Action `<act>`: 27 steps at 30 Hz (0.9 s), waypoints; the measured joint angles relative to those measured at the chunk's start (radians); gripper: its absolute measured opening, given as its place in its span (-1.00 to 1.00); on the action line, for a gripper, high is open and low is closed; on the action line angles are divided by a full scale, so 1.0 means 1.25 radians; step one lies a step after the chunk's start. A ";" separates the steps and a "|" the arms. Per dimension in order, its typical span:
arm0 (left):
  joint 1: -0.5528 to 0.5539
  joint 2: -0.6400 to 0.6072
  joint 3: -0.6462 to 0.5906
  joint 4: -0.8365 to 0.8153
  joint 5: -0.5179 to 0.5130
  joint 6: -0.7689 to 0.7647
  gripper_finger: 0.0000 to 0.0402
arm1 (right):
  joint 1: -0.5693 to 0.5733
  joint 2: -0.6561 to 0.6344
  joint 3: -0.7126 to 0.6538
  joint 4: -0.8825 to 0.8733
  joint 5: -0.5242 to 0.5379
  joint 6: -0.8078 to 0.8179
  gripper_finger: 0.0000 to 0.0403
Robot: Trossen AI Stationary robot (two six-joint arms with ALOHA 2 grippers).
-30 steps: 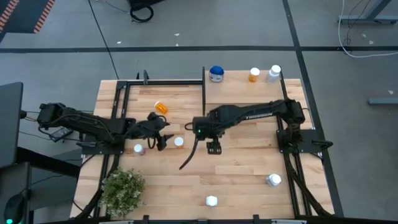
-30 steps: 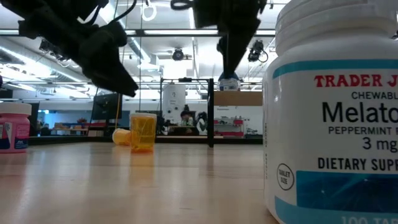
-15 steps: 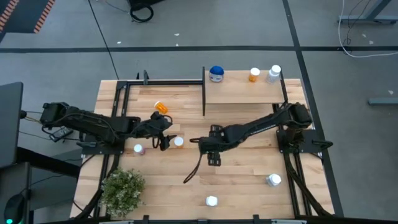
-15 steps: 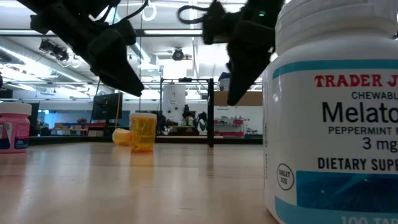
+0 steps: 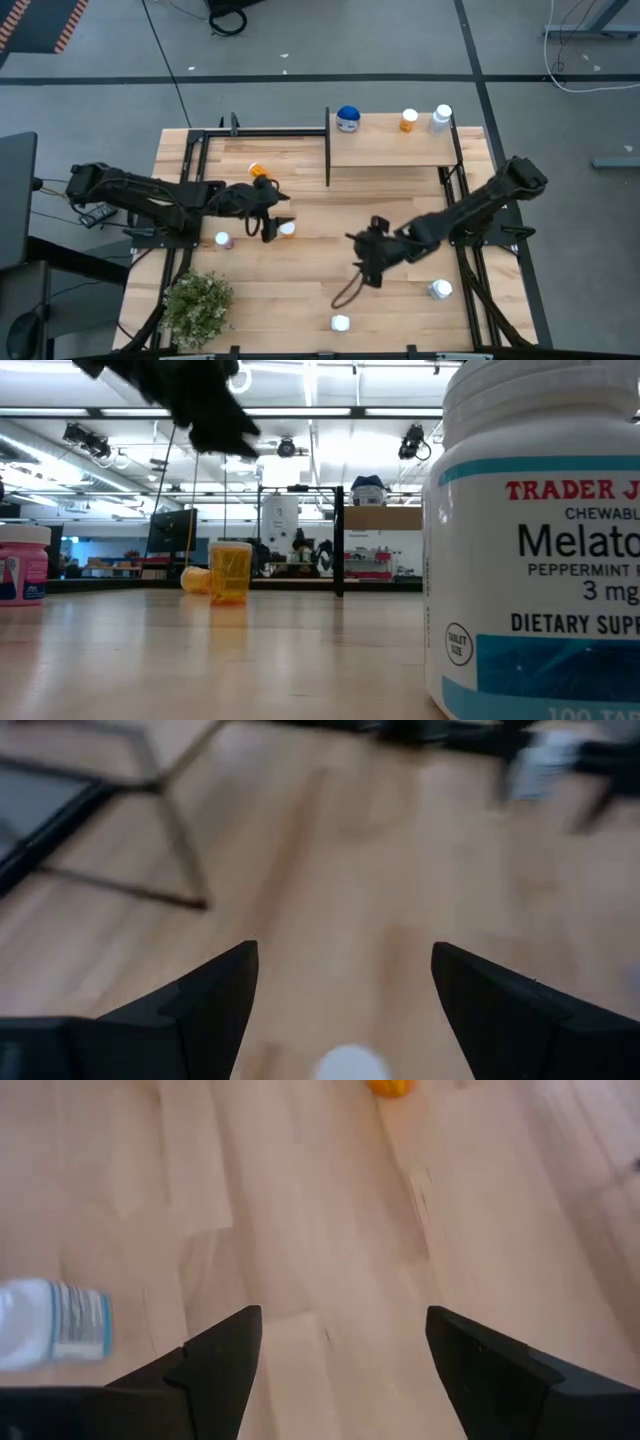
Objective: Pick and place medicine bottles onto shelf by color
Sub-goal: Put the bottom orange pill bottle on the shelf
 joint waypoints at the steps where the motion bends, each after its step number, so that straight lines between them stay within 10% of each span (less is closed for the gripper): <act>1: -0.018 0.011 0.018 0.003 0.015 0.011 0.53 | 0.019 0.000 0.000 -0.012 0.028 0.011 0.44; 9: -0.067 0.142 0.224 -0.415 -0.101 -0.060 0.53 | 0.116 0.001 0.000 -0.002 0.331 0.108 0.44; 14: -0.005 0.235 0.284 -0.457 -0.016 -0.123 0.53 | 0.151 0.031 -0.011 0.001 0.479 0.176 0.44; 20: 0.076 0.324 0.287 -0.525 0.158 -0.117 0.53 | 0.163 0.098 -0.024 -0.003 0.503 0.248 0.44; 27: 0.096 0.338 0.287 -0.531 0.170 -0.080 0.53 | 0.171 0.146 -0.024 0.007 0.520 0.292 0.44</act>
